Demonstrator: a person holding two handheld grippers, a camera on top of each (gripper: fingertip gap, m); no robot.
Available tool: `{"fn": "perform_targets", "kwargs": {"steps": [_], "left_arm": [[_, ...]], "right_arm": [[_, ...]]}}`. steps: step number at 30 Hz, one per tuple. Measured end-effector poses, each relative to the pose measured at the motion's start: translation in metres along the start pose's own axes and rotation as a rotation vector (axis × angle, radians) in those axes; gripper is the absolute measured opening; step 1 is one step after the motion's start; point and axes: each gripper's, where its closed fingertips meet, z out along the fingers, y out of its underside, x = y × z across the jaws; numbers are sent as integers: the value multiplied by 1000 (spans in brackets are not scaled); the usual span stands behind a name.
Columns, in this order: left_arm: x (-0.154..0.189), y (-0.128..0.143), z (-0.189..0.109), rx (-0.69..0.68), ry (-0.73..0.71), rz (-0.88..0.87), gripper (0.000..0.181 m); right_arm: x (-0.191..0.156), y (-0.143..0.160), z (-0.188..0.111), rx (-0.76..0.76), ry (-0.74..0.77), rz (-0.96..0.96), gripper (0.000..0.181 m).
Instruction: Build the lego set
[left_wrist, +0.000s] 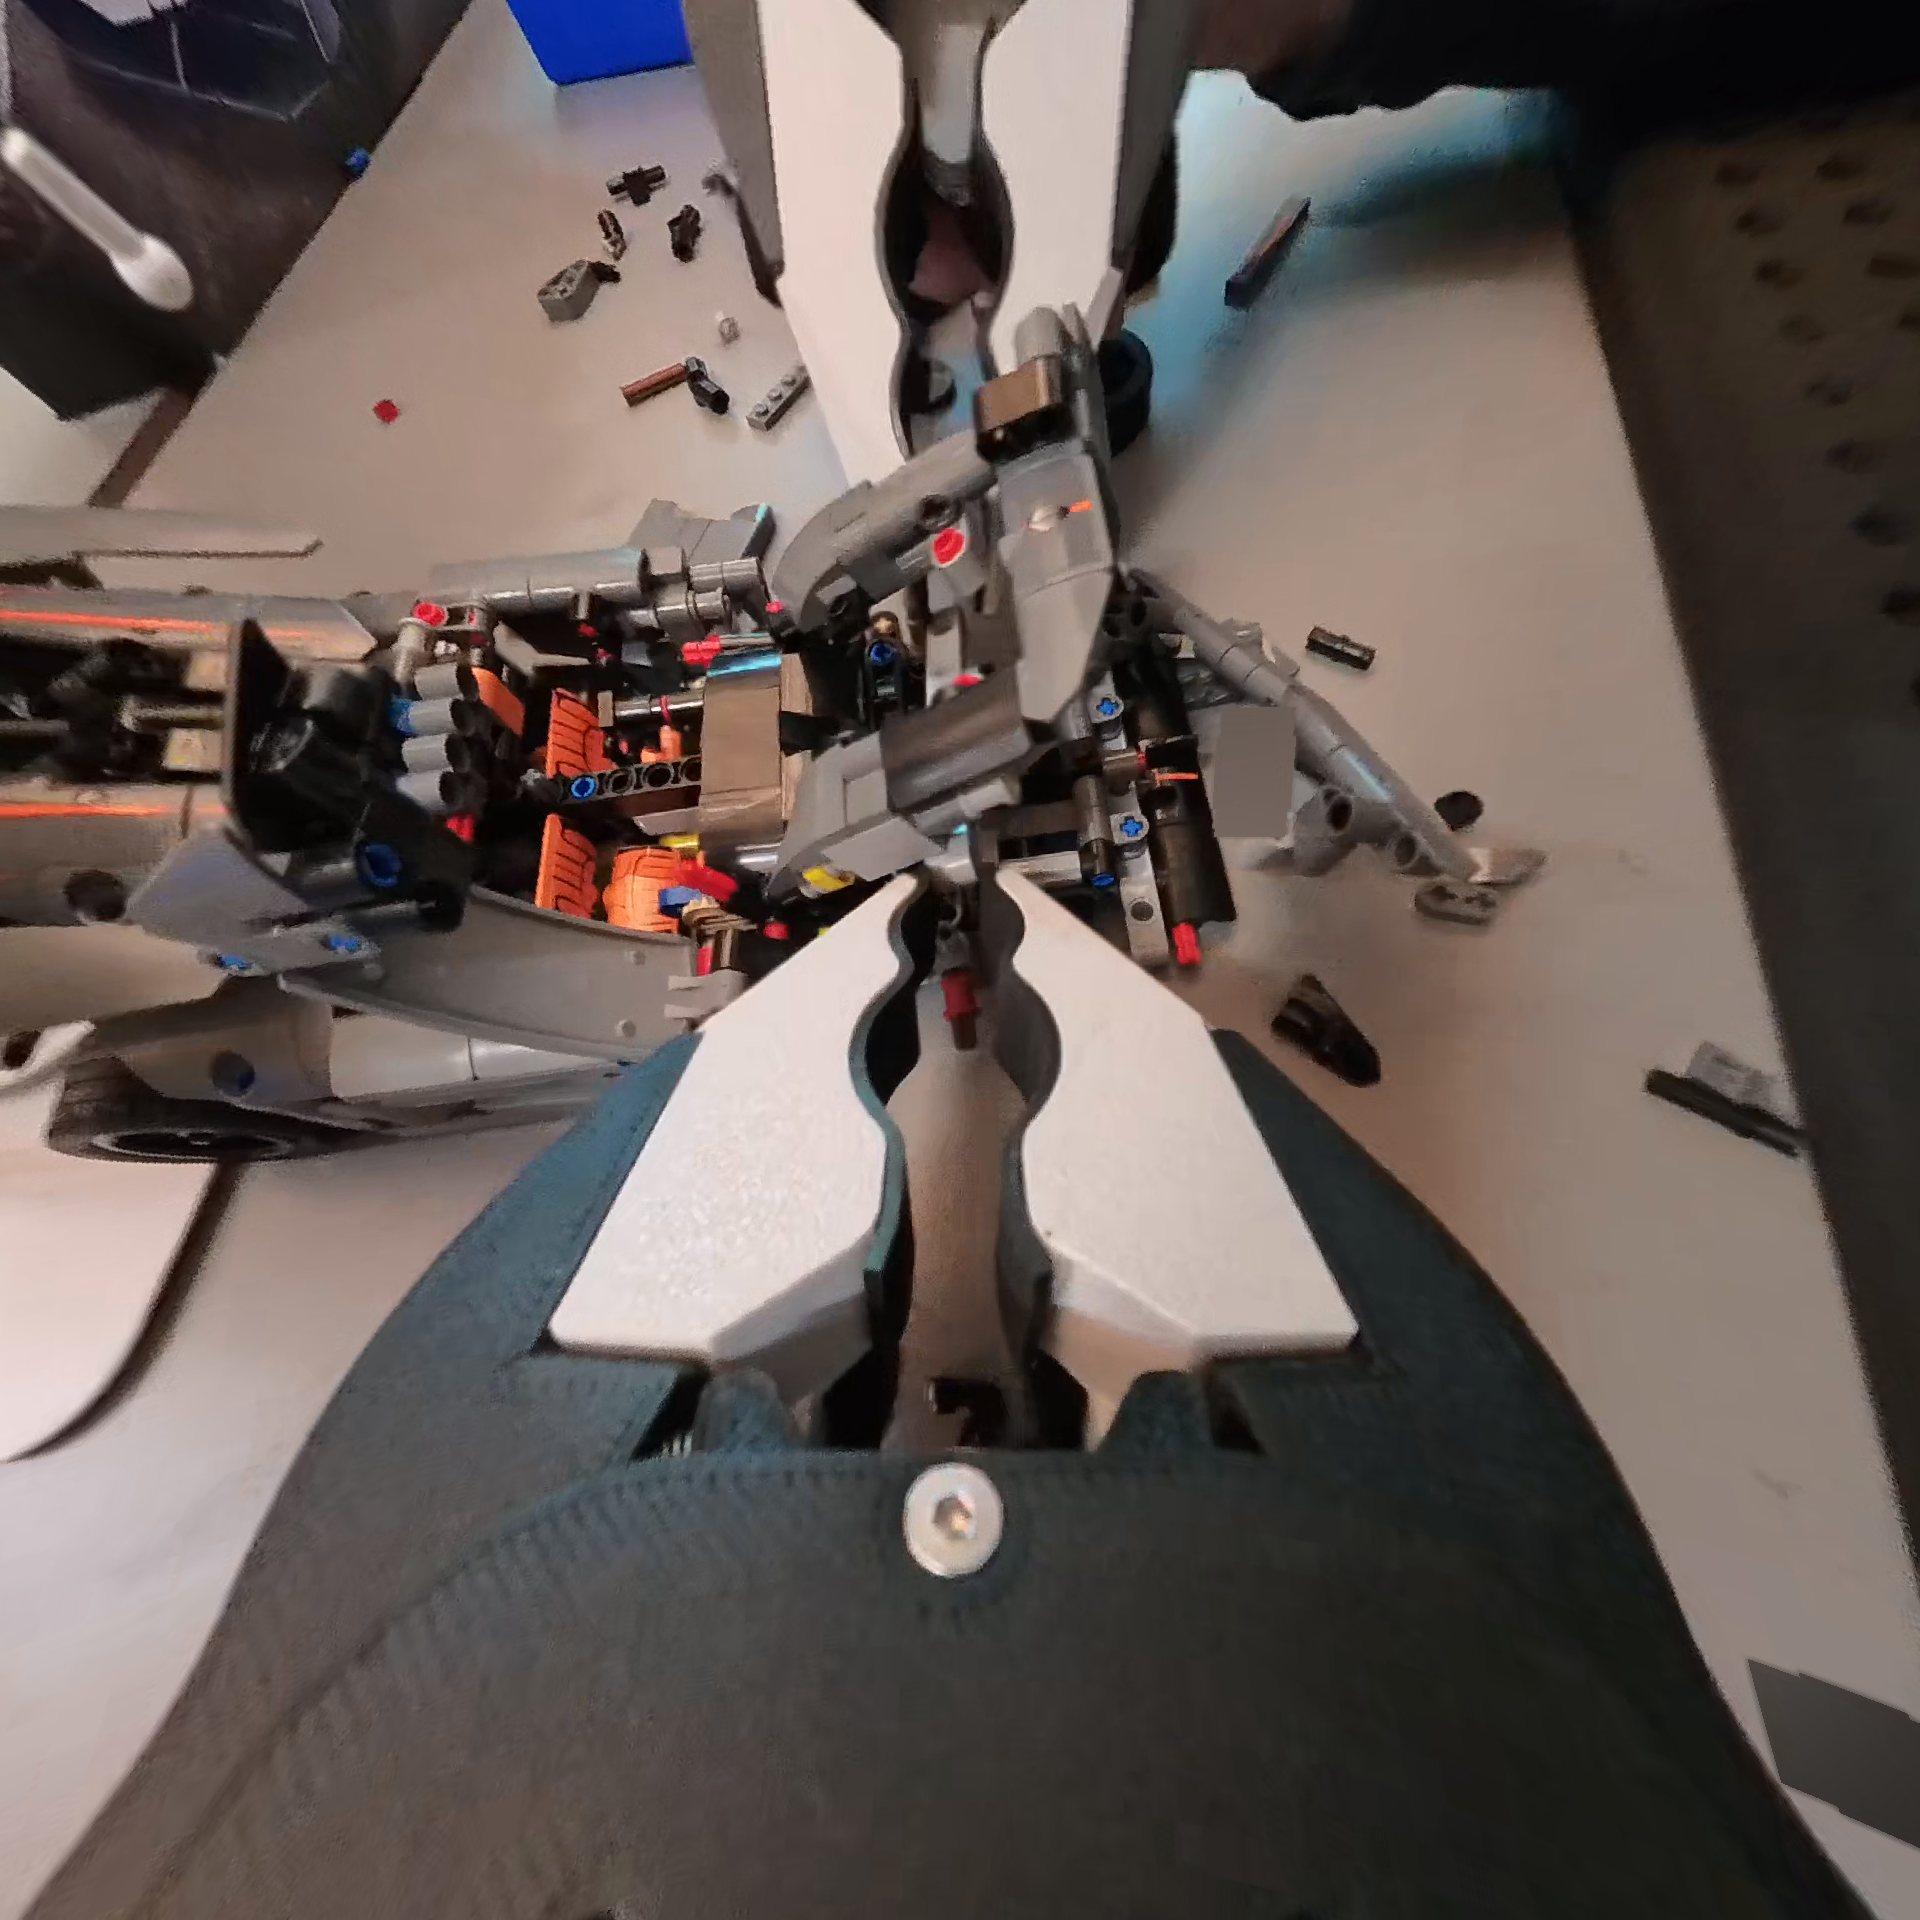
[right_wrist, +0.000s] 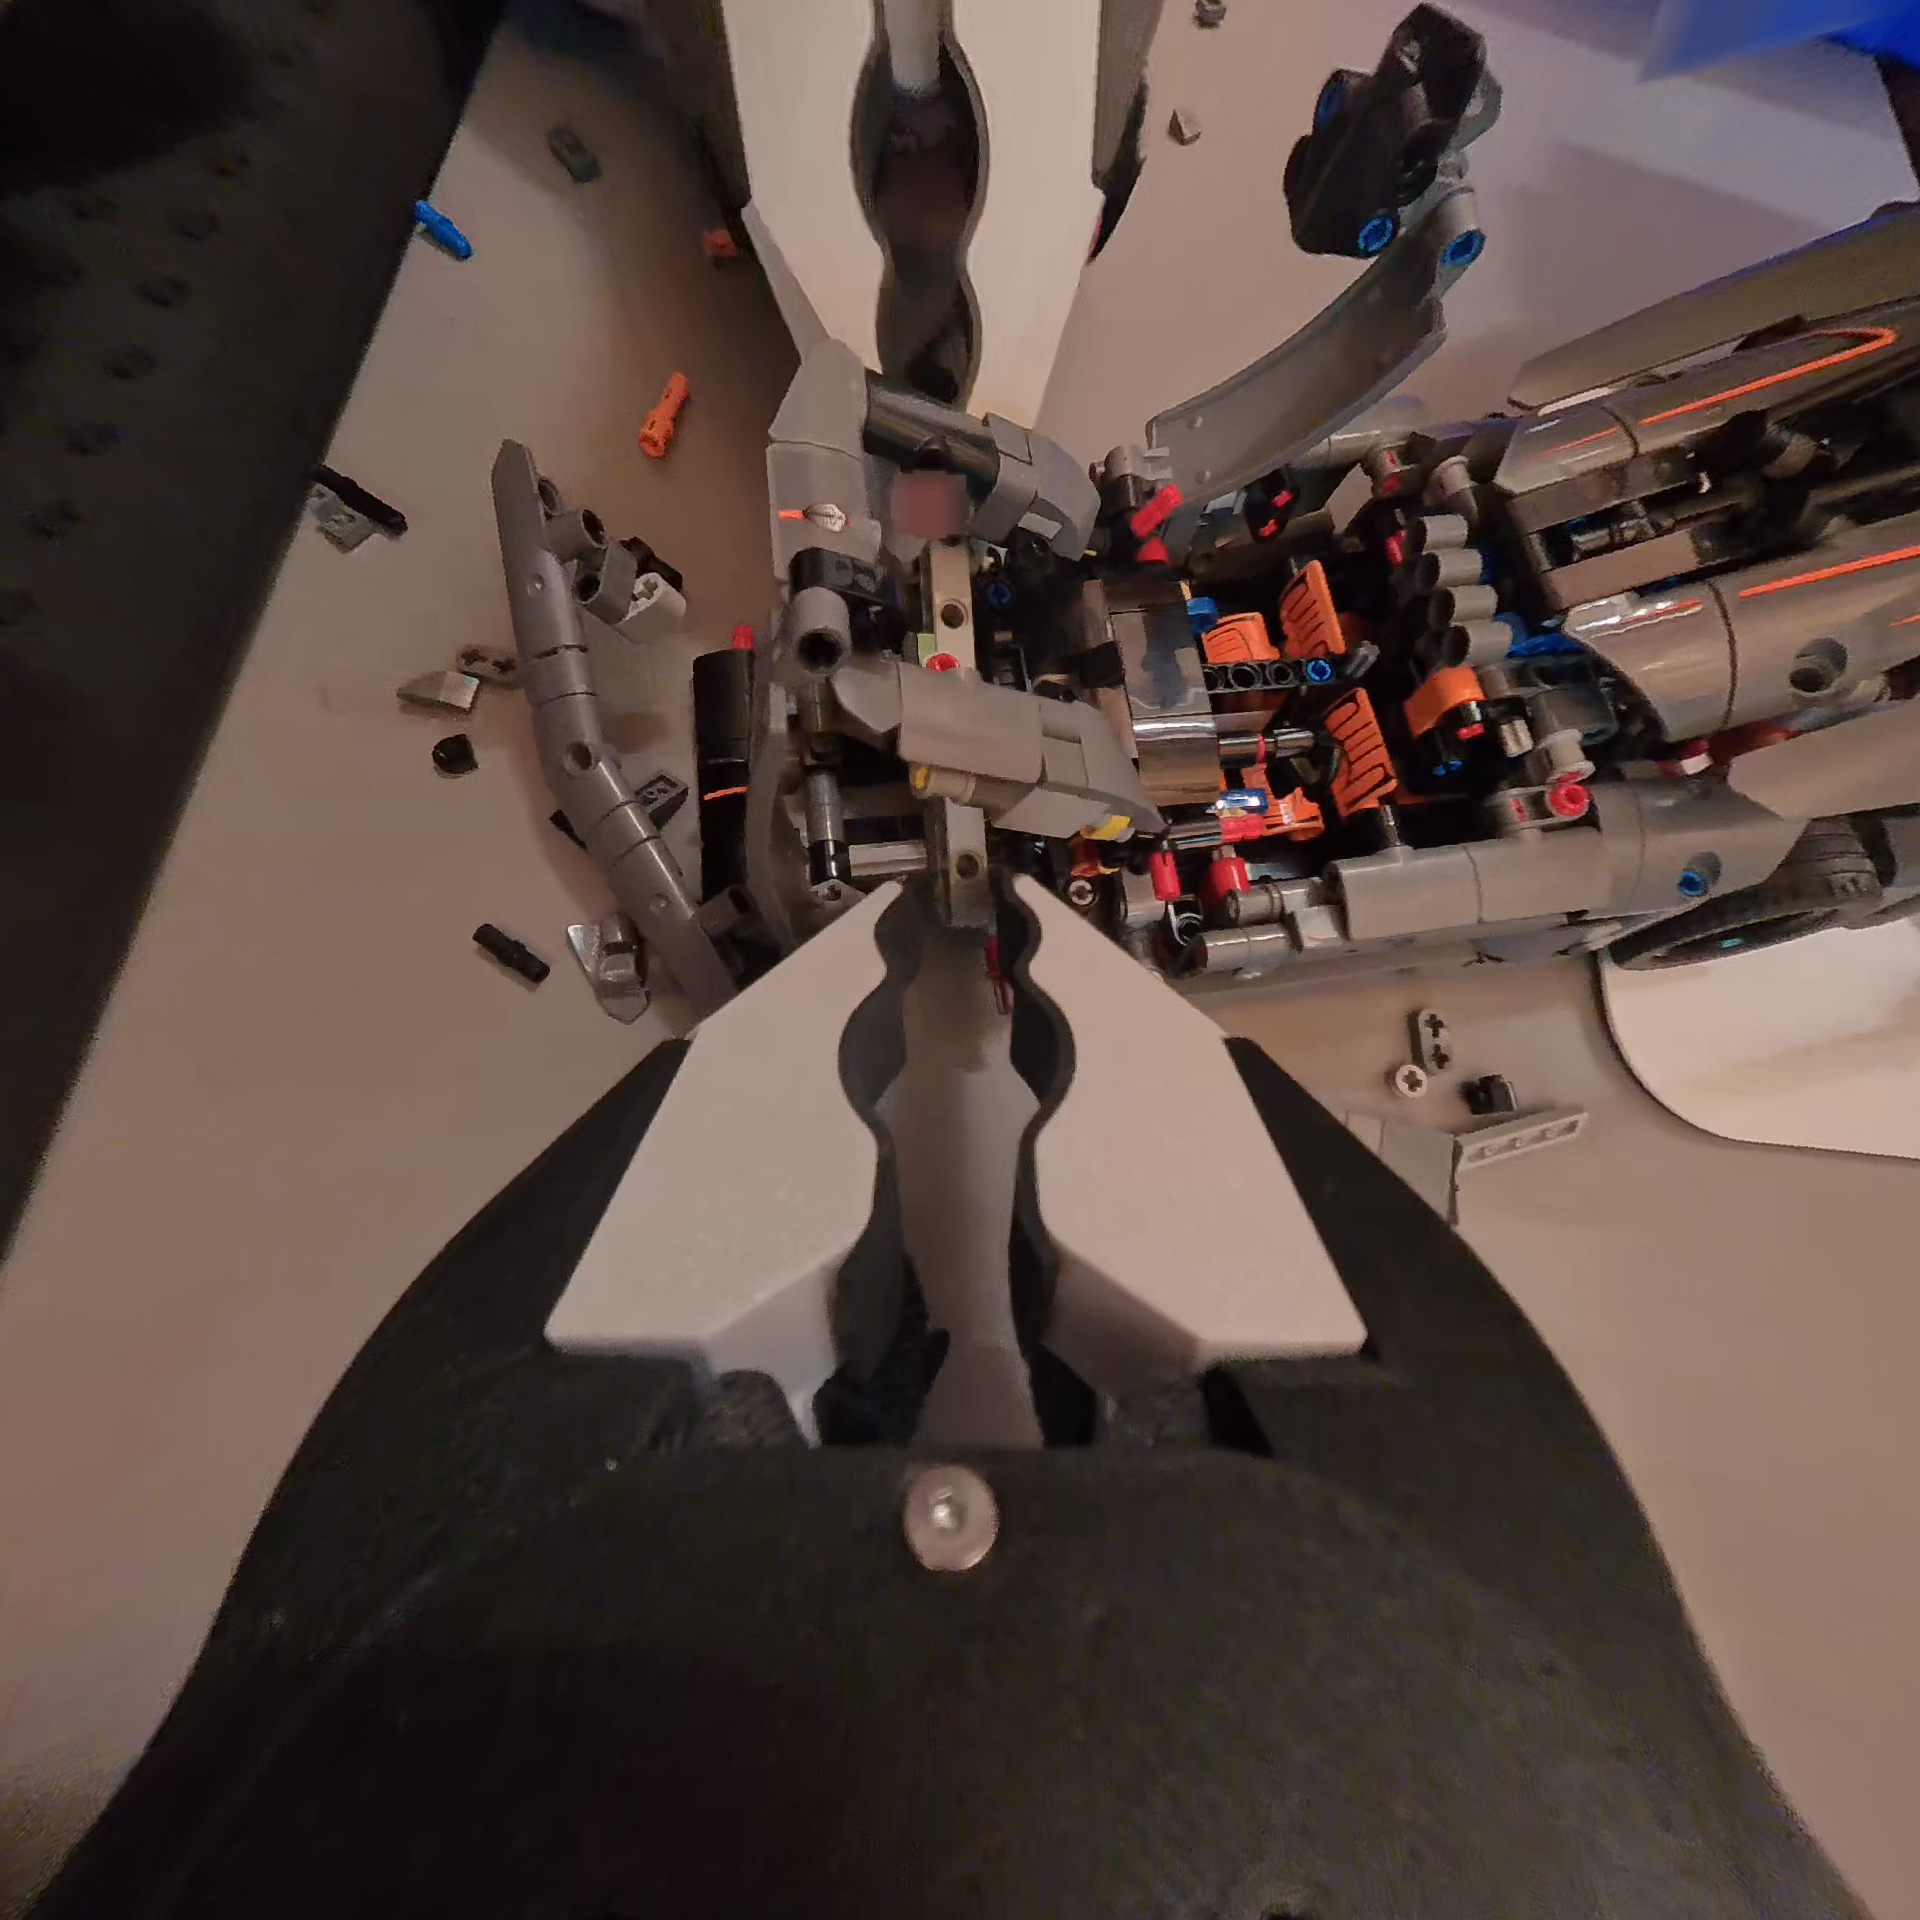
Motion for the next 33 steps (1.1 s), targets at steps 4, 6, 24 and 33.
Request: {"fn": "perform_targets", "kwargs": {"steps": [4, 6, 24, 33], "left_arm": [[0, -1, -1, 22, 53, -103, 4], [2, -1, -1, 36, 99, -170, 5], [4, -5, -2, 76, 242, -417, 5], [1, -1, 0, 55, 267, -525, 5]], "right_arm": [[2, 1, -4, -22, 45, -70, 16], [3, 1, -5, -22, 65, -112, 15], [0, 6, -14, 35, 0, -70, 20], [-2, 7, -5, 30, -3, -68, 9]]}}
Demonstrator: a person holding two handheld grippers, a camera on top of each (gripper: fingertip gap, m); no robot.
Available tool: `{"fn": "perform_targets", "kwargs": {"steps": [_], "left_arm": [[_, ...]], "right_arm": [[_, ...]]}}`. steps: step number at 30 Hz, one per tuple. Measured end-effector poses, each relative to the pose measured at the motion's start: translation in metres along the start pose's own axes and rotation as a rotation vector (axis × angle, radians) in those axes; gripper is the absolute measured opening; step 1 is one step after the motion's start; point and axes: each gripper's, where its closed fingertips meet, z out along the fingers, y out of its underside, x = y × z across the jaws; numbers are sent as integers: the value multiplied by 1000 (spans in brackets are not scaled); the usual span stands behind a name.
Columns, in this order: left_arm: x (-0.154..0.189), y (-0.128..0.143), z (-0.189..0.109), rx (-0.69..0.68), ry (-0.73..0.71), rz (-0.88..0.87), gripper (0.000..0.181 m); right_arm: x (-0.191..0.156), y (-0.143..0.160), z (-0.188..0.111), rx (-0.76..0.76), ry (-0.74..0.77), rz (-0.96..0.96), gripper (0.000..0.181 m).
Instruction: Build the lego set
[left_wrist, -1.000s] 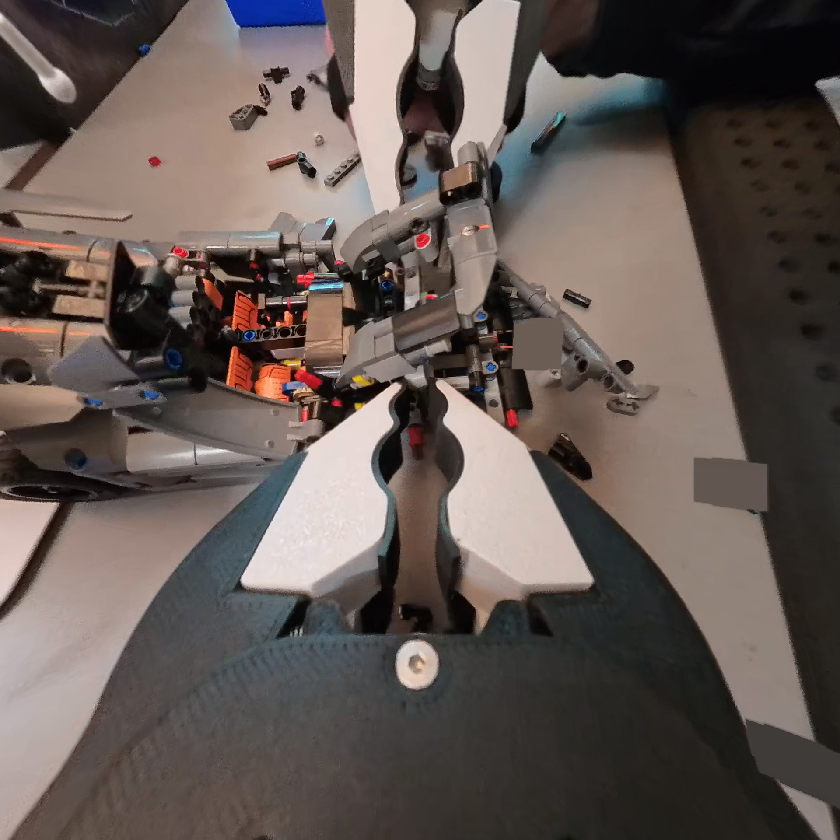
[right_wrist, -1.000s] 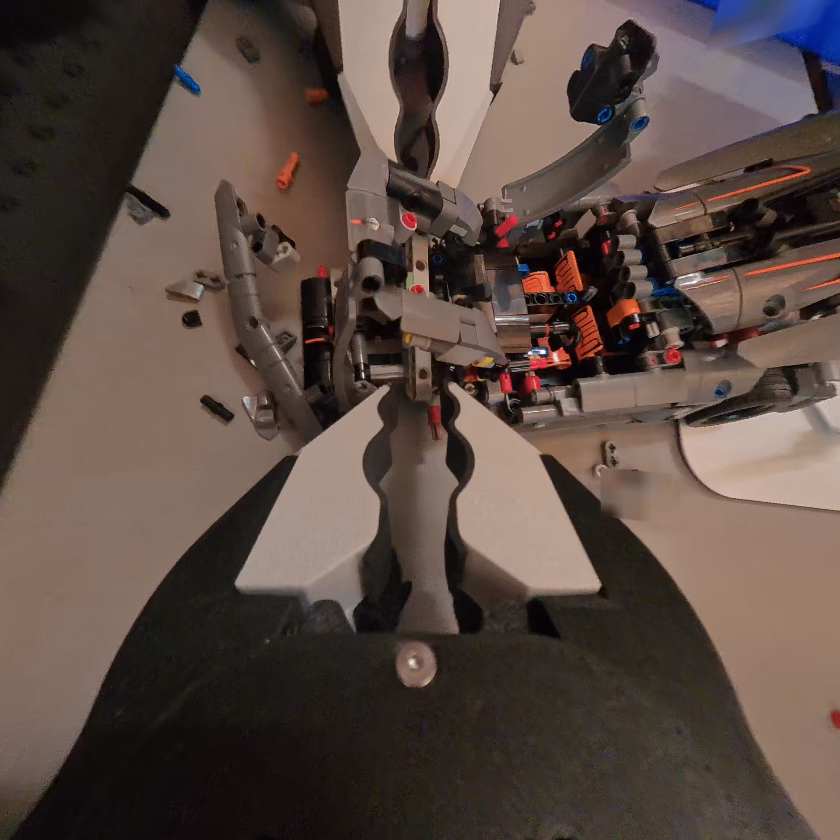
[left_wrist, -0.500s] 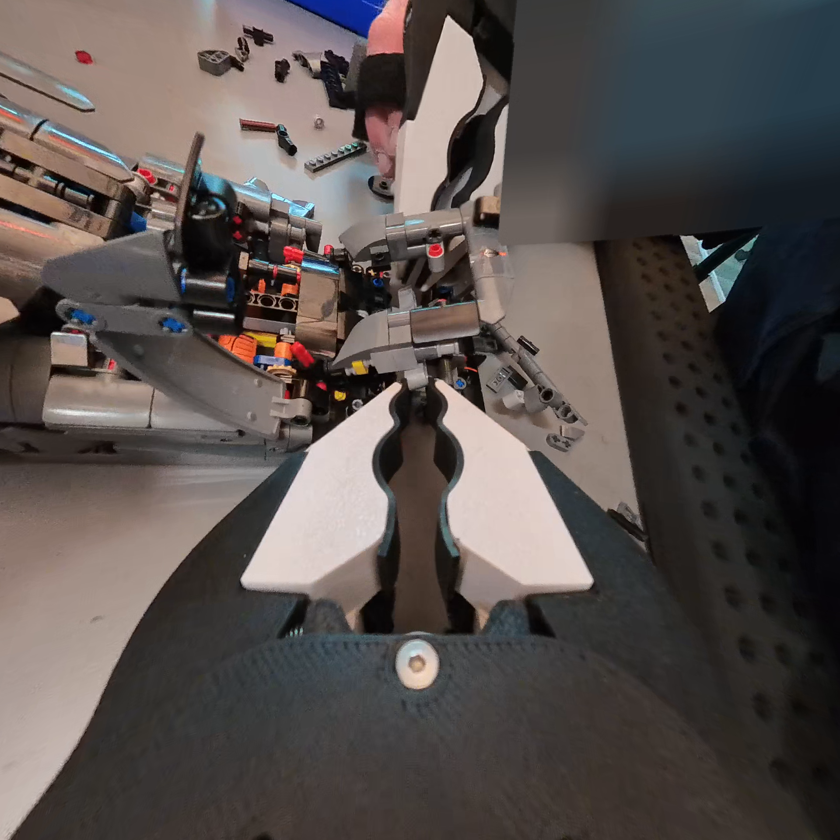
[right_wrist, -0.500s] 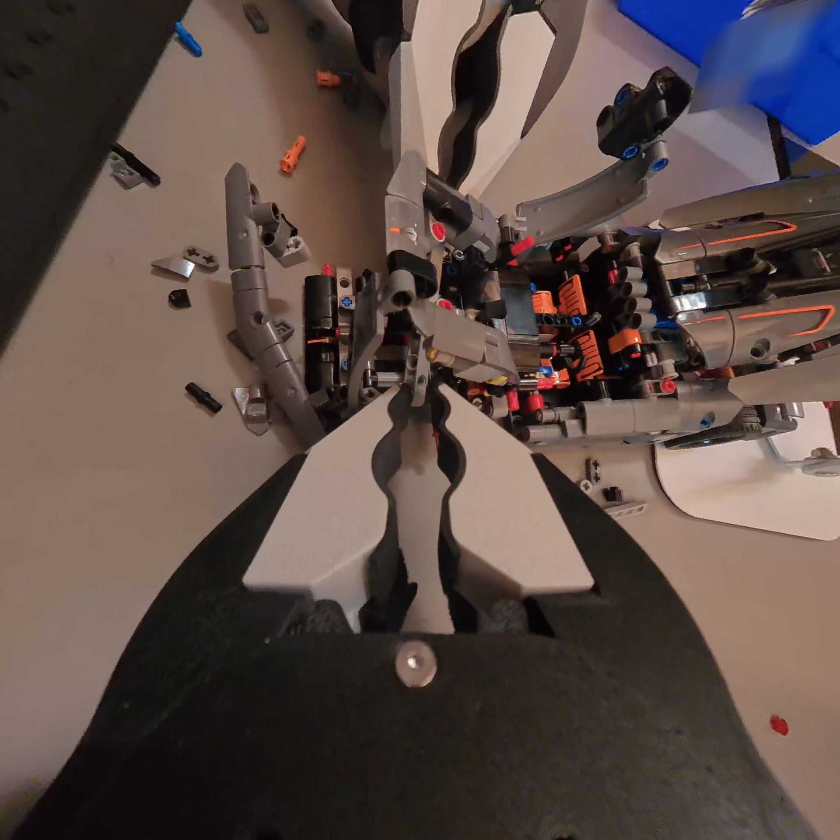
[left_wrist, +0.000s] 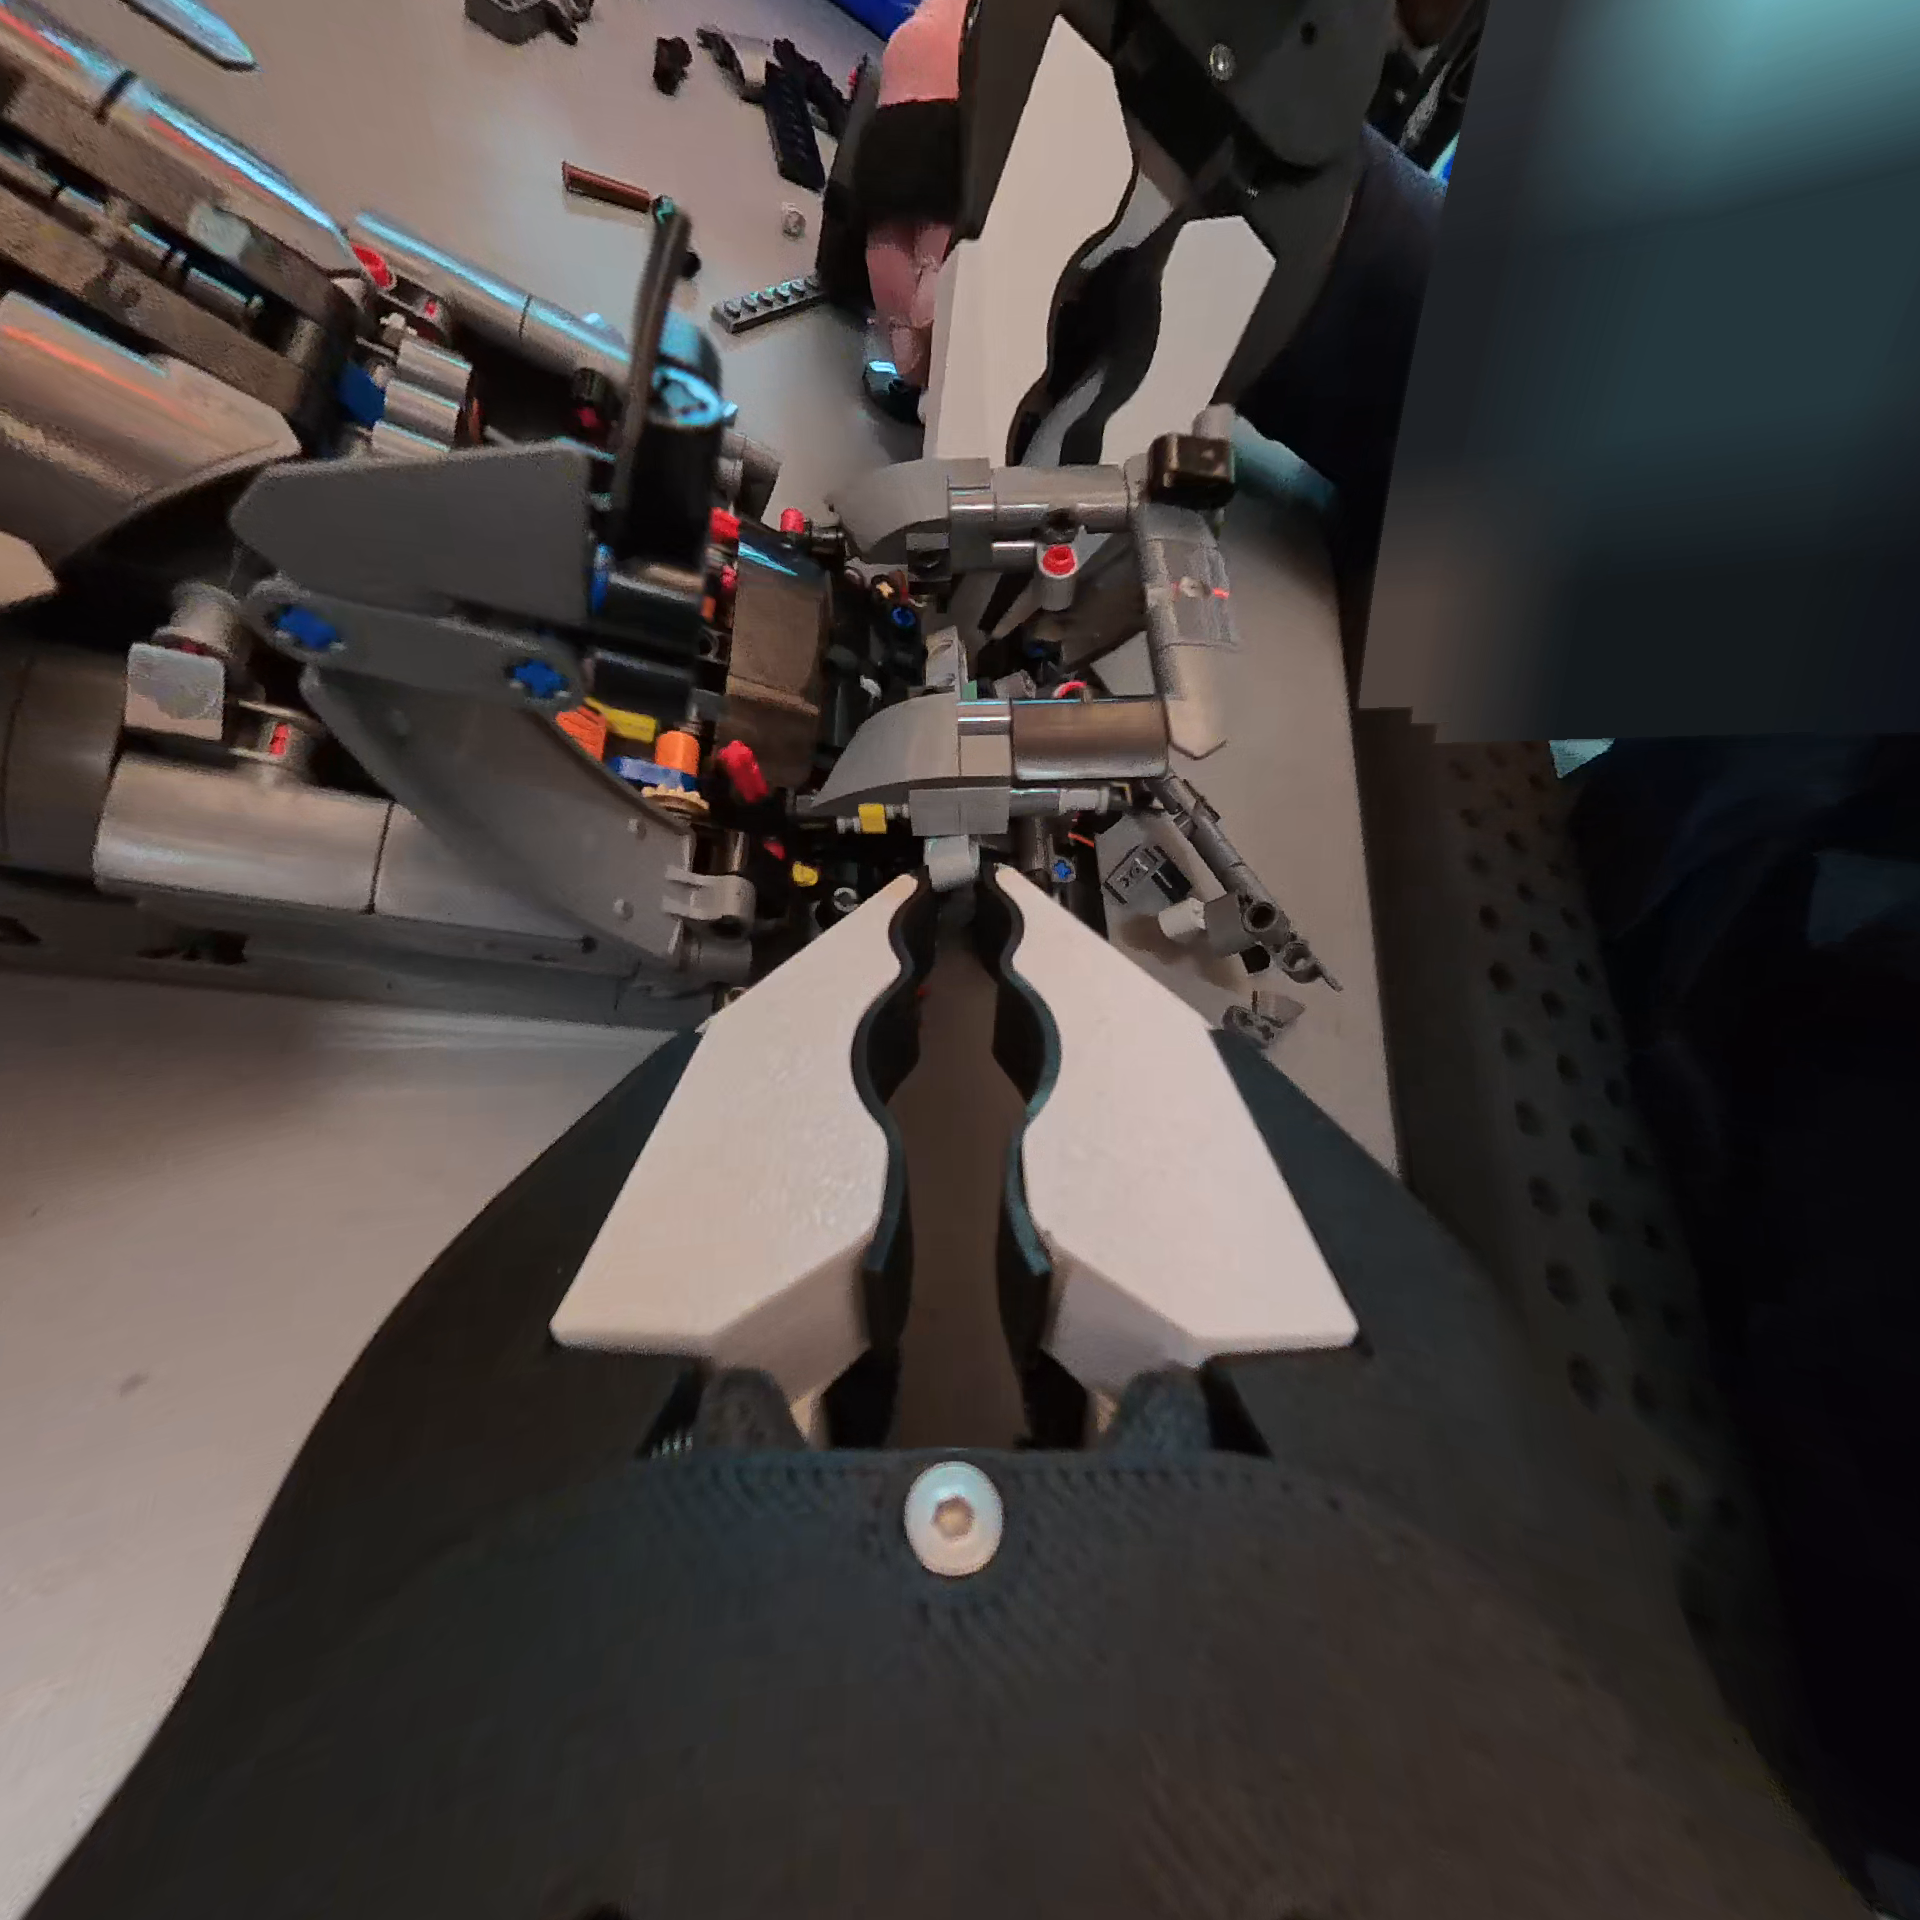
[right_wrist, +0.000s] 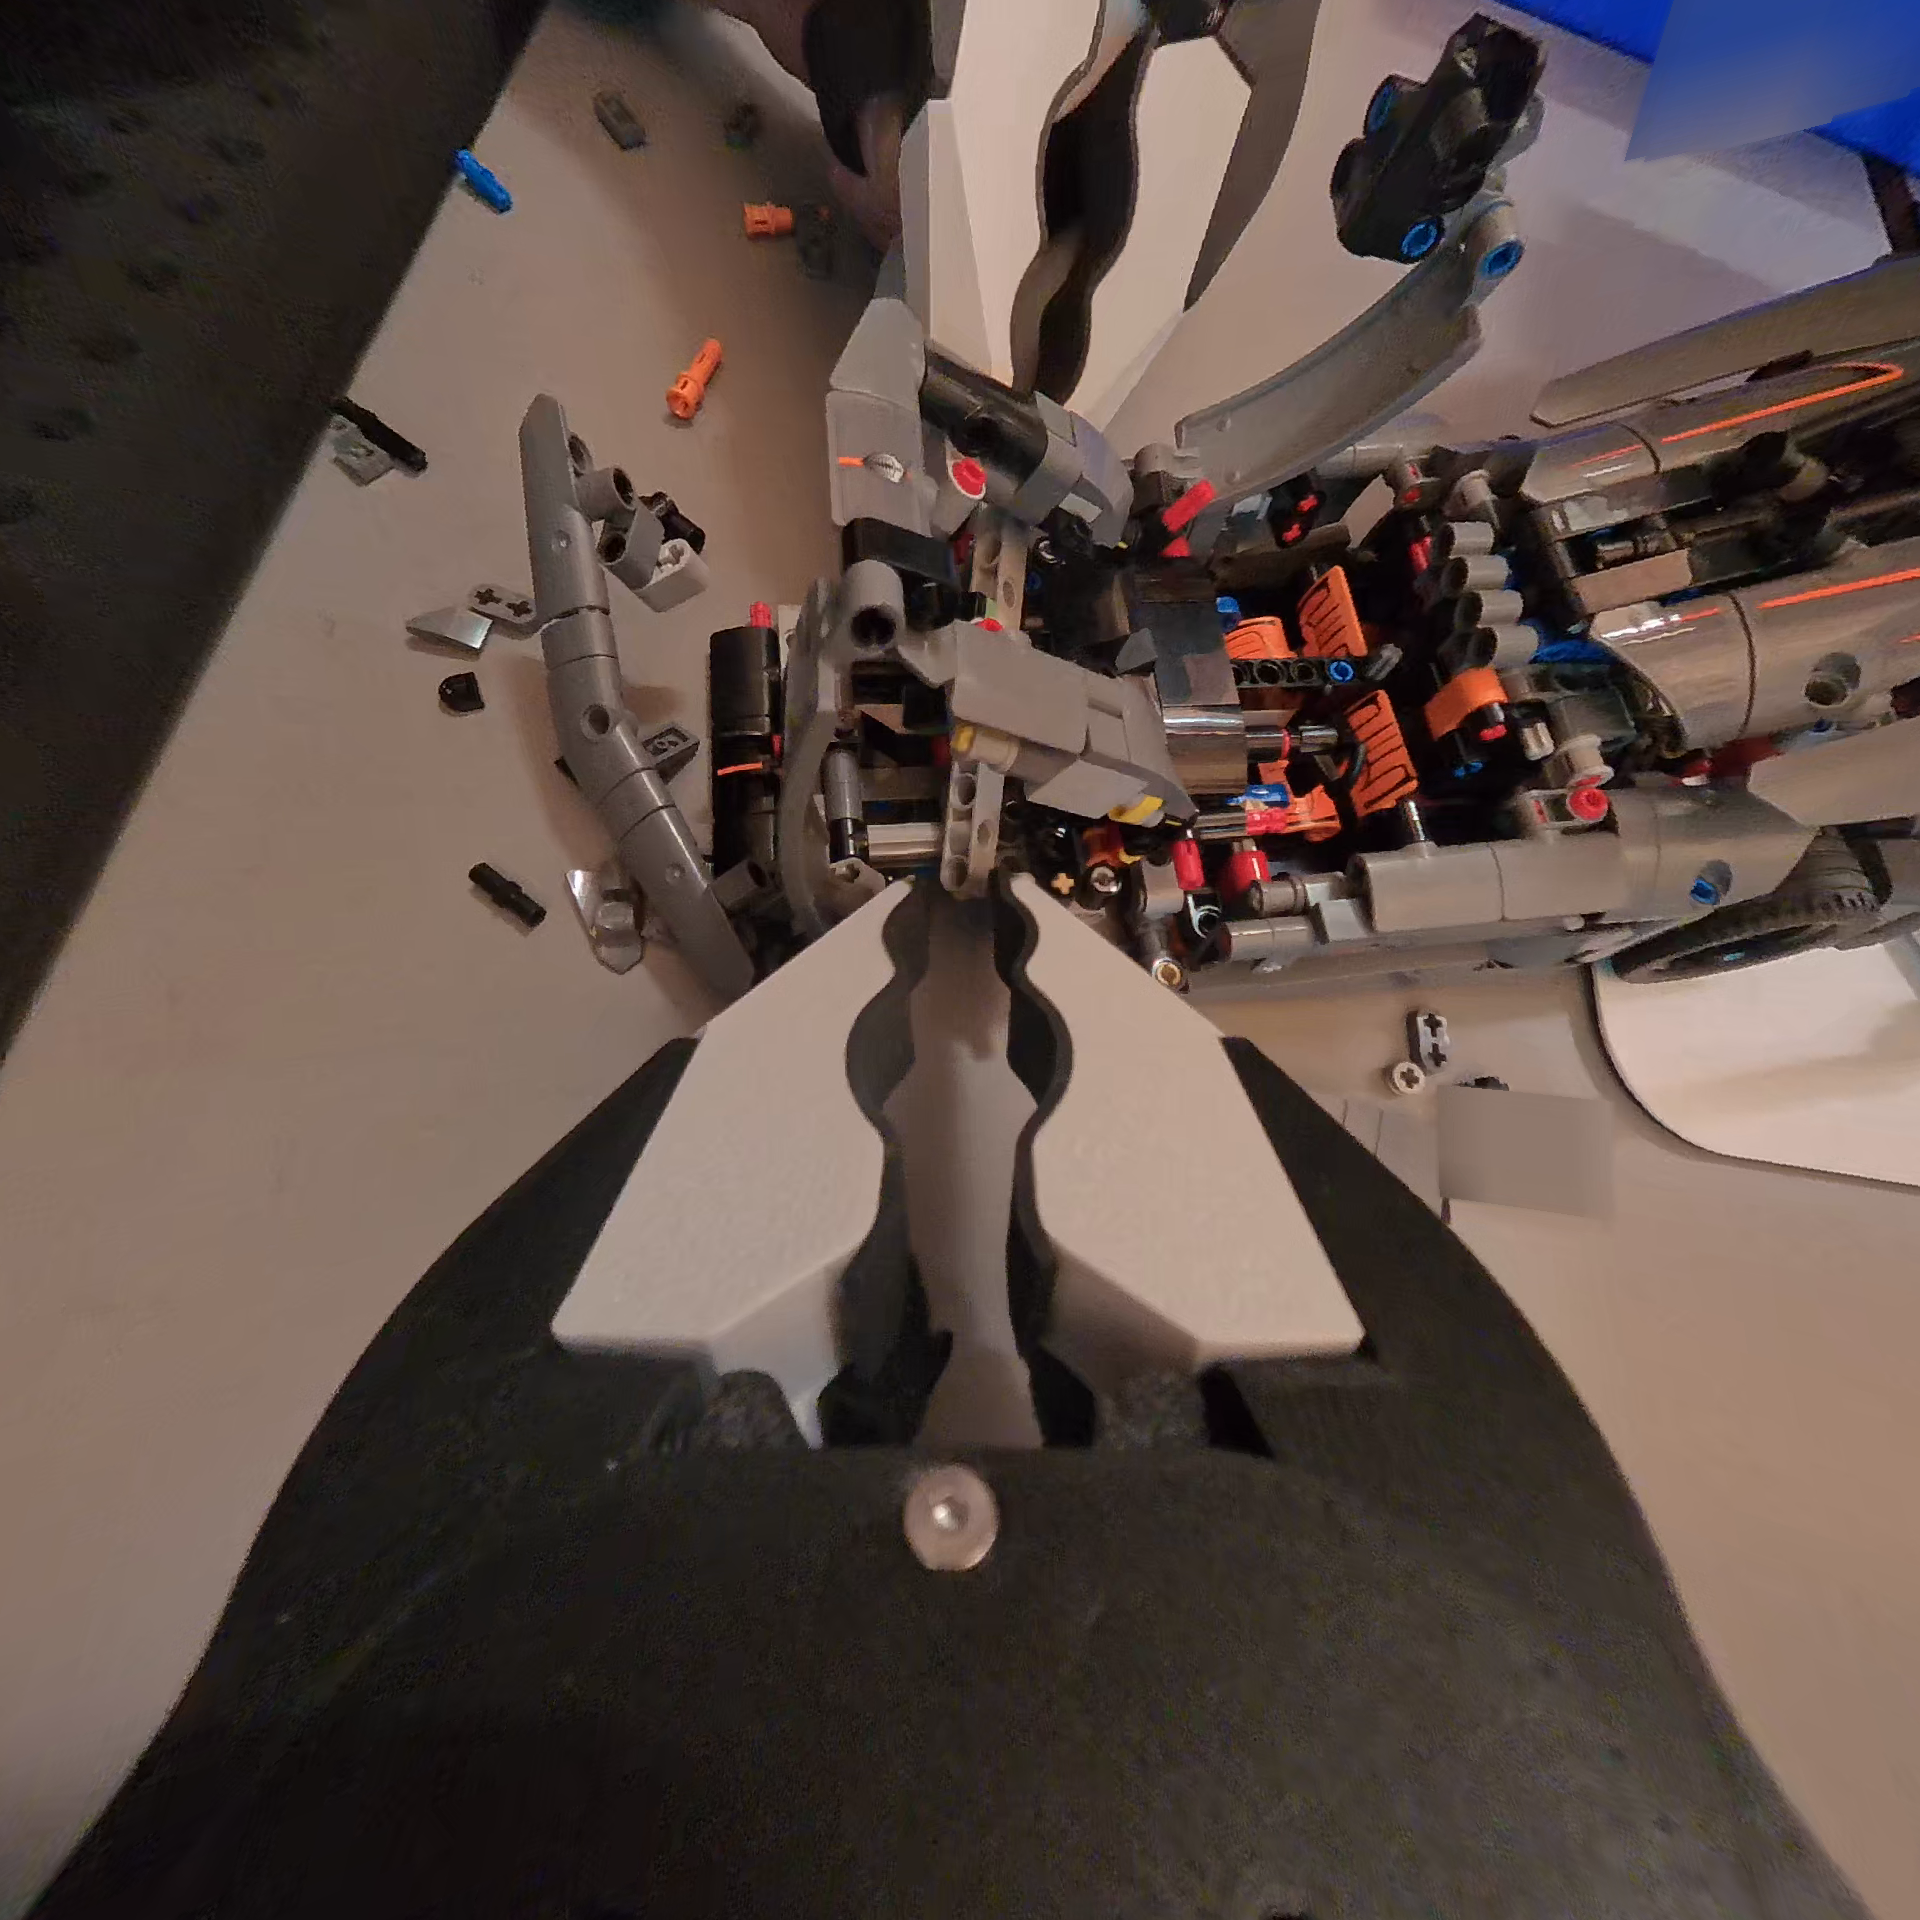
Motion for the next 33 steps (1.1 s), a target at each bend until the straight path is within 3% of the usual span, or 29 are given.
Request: {"fn": "perform_targets", "kwargs": {"steps": [13, 33], "left_arm": [[4, 0, 0, 9, 92, -165, 5], [8, 0, 0, 13, 155, -259, 5]], "right_arm": [[-2, 0, 3, -44, -3, 10, 8], [-4, 3, -1, -78, -46, 50, 10]]}}
